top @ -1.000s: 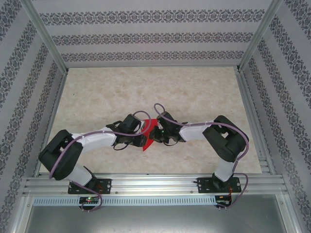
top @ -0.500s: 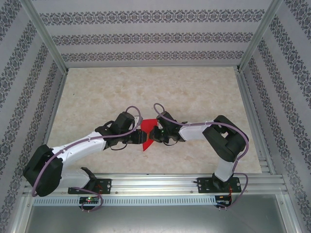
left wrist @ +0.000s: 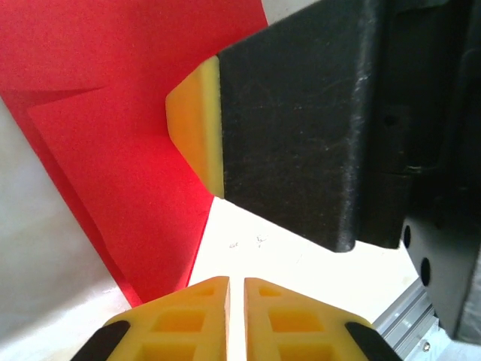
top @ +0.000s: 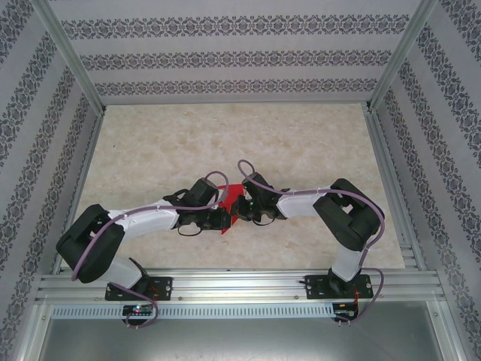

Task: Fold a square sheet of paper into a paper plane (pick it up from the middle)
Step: Third fold the triangle at the center of the table.

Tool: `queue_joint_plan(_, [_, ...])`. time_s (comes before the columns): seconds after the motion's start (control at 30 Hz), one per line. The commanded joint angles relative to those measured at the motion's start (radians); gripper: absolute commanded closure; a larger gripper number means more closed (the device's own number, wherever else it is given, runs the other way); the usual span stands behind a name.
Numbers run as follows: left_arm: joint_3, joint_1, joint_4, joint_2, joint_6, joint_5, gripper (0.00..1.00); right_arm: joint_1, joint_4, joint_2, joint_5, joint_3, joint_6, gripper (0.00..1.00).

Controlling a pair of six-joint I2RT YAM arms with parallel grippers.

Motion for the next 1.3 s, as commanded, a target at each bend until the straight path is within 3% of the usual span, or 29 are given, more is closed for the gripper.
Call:
queue_joint_plan(0.0, [0.041,-0.008,0.003,0.030,0.028,0.033,0.87,0.011,-0.092,0.065,0.052,-0.028,-0.001,0.89])
queue_joint_plan(0.57, [0.015,-0.010,0.024,0.105,0.050,-0.015,0.88,0.011,-0.104,0.080,0.052,-0.024,-0.004,0.89])
queue_joint_plan(1.13, [-0.035,-0.009,0.169,0.095,0.004,0.092,0.84,0.009,-0.129,0.089,0.067,-0.030,-0.021,0.89])
queue_joint_plan(1.27, [-0.043,-0.007,0.178,0.041,-0.005,0.068,0.83,0.007,-0.130,0.092,0.069,-0.033,-0.024,0.89])
